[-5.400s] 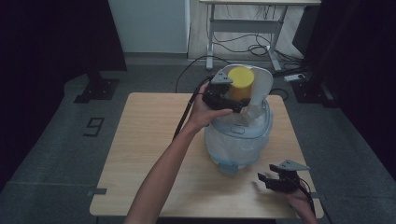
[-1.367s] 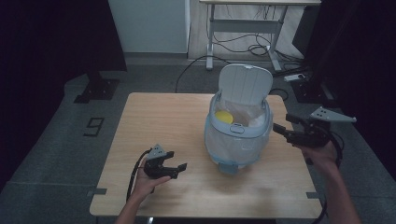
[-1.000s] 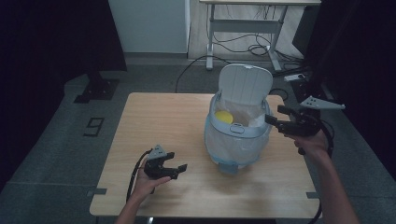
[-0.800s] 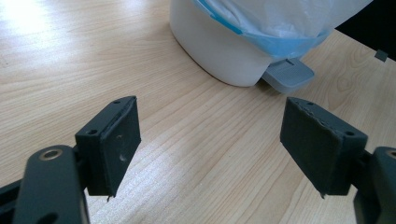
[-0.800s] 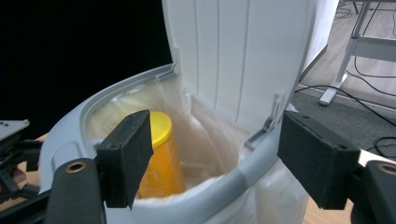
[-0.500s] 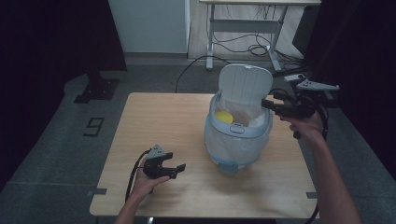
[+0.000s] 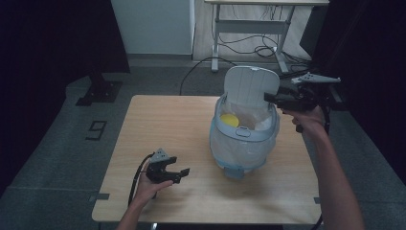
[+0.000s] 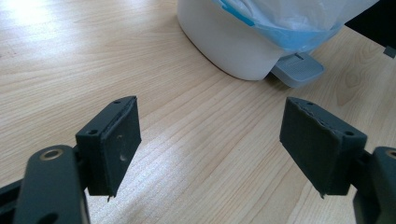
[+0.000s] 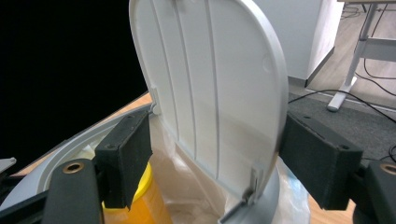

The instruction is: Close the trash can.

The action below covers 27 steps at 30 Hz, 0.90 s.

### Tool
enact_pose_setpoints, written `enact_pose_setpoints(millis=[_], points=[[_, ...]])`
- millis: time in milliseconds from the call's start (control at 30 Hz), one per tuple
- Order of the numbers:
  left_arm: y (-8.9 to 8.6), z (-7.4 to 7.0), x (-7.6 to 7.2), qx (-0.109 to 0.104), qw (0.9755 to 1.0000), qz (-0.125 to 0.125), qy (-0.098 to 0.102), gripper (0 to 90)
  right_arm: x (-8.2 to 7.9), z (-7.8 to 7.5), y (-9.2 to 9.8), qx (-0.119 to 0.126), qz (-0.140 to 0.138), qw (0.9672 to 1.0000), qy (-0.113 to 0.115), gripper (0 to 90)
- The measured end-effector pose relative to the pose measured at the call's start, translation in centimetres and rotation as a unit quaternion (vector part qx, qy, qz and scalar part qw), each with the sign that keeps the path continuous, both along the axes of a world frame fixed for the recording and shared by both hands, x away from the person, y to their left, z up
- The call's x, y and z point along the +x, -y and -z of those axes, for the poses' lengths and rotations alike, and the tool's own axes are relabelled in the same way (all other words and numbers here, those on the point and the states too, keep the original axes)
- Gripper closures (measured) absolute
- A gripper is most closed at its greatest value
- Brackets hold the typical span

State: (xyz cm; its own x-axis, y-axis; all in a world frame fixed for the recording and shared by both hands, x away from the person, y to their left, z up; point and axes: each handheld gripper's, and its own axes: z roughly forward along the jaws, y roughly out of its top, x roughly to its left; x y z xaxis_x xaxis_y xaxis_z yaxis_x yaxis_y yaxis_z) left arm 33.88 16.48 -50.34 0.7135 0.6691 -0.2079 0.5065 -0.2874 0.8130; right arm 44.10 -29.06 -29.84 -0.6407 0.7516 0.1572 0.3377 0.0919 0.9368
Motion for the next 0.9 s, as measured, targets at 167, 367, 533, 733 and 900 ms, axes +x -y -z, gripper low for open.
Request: enact_pose_setpoints(millis=[167,367,533,733,900], points=[[-0.1,0.1,0.1,0.002,1.0000,-0.001,-0.003,21.2,0.7,-0.4,-0.4,0.006,-0.008,0.9999,0.006,23.8],[-0.1,0.1,0.1,0.002,1.0000,0.002,-0.006,21.2,0.4,-0.4,-0.9,-0.005,-0.010,0.9999,0.006,20.8],[0.2,0.3,0.1,0.006,0.9999,0.005,-0.010,21.2,-1.8,0.0,-1.8,-0.033,-0.032,0.9989,0.005,13.5],[0.7,0.3,-0.1,0.011,0.9998,0.012,-0.012,21.0,-4.8,1.4,-2.6,-0.054,-0.051,0.9972,0.012,12.0],[0.9,0.4,-0.1,0.015,0.9997,0.016,-0.014,21.0,-6.5,2.2,-3.5,-0.071,-0.062,0.9954,0.018,11.7]])
